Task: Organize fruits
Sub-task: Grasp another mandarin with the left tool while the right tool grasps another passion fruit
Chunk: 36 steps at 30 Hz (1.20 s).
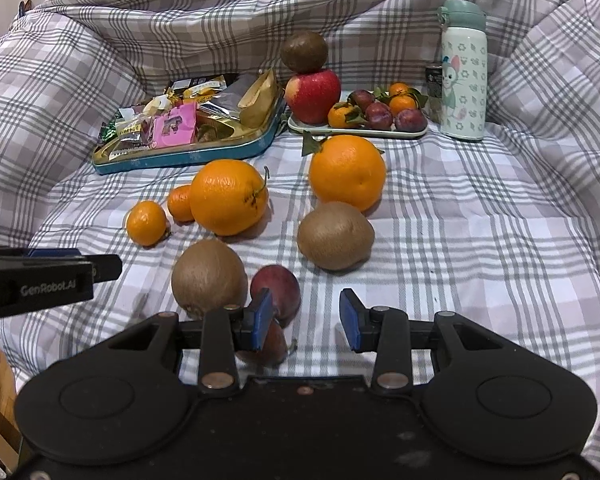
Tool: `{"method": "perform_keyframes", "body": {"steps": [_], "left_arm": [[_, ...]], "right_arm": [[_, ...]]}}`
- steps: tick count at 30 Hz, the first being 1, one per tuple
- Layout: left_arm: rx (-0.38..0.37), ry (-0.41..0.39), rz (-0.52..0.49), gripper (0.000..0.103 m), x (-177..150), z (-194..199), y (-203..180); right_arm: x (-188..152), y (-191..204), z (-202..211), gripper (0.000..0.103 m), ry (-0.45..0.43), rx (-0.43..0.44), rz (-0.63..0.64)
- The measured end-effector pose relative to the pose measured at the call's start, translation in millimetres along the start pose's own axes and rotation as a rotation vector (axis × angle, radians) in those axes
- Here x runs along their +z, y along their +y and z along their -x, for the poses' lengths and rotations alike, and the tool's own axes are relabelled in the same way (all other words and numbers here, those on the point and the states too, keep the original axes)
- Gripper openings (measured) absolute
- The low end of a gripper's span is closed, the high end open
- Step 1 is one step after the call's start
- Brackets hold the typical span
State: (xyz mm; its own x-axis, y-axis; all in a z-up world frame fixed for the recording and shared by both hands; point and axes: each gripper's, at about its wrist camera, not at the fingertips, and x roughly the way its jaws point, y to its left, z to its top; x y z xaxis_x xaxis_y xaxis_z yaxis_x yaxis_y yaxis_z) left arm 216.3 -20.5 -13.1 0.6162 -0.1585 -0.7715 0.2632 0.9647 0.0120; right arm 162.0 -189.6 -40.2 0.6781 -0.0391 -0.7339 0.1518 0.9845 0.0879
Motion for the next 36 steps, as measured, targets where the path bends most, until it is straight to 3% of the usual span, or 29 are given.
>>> {"method": "perform_keyframes", "body": {"steps": [17, 24, 36], "left_arm": [[-0.026, 0.008, 0.012, 0.049, 27.6, -43.7, 13.7], [-0.047, 0.037, 0.035, 0.051, 30.8, -61.2, 17.9], [-0.034, 0.017, 0.04, 0.053, 38.7, -74.3, 18.4]], "right_arm": [[9.2, 12.8, -35.6, 0.04, 0.053, 0.047, 0.023], [9.8, 16.0, -49.6, 0.04, 0.079, 0.047, 0.03], [9.3, 17.0, -60.9, 0.04, 0.083, 0.037, 0.038]]}}
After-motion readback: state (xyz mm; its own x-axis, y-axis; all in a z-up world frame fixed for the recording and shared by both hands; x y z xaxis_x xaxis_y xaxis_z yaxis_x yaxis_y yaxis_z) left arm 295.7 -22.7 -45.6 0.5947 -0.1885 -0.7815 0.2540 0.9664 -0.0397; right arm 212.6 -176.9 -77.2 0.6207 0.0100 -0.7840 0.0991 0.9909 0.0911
